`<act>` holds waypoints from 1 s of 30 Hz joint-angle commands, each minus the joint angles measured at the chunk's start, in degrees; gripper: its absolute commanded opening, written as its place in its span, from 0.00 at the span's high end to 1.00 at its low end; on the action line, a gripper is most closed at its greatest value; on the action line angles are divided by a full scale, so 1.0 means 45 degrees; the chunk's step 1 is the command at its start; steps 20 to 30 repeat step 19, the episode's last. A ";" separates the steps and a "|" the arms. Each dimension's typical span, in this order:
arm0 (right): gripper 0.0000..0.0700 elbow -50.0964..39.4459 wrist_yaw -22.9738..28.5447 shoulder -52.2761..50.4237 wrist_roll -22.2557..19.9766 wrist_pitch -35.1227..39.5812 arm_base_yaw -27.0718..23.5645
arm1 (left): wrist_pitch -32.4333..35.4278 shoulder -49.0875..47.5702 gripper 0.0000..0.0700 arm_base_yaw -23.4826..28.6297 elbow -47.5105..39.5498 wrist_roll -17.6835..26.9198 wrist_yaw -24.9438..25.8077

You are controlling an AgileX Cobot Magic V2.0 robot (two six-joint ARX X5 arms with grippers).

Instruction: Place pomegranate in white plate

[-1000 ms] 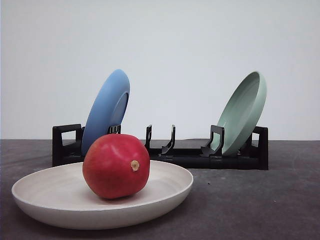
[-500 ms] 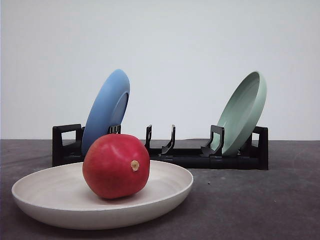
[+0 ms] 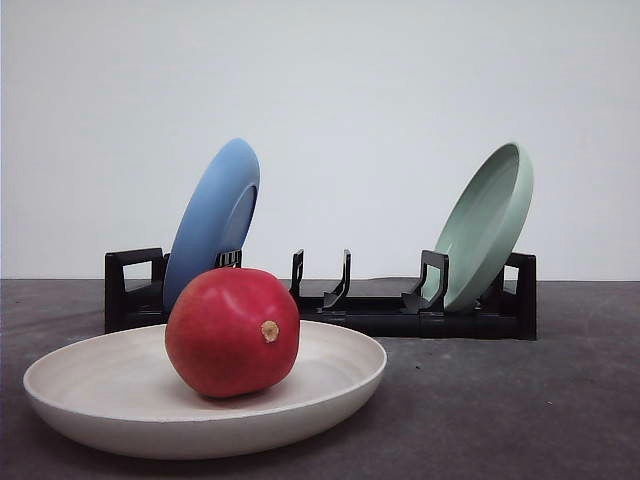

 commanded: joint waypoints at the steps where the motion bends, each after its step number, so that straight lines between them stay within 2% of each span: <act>1: 0.95 -0.0053 0.0035 0.0005 0.0005 0.0136 0.0005 | -0.0029 -0.0005 0.98 -0.0005 -0.0140 0.0083 -0.0010; 30: 0.95 -0.0053 0.0035 0.0005 0.0005 0.0136 0.0005 | -0.0029 -0.0005 0.98 -0.0005 -0.0141 0.0083 -0.0010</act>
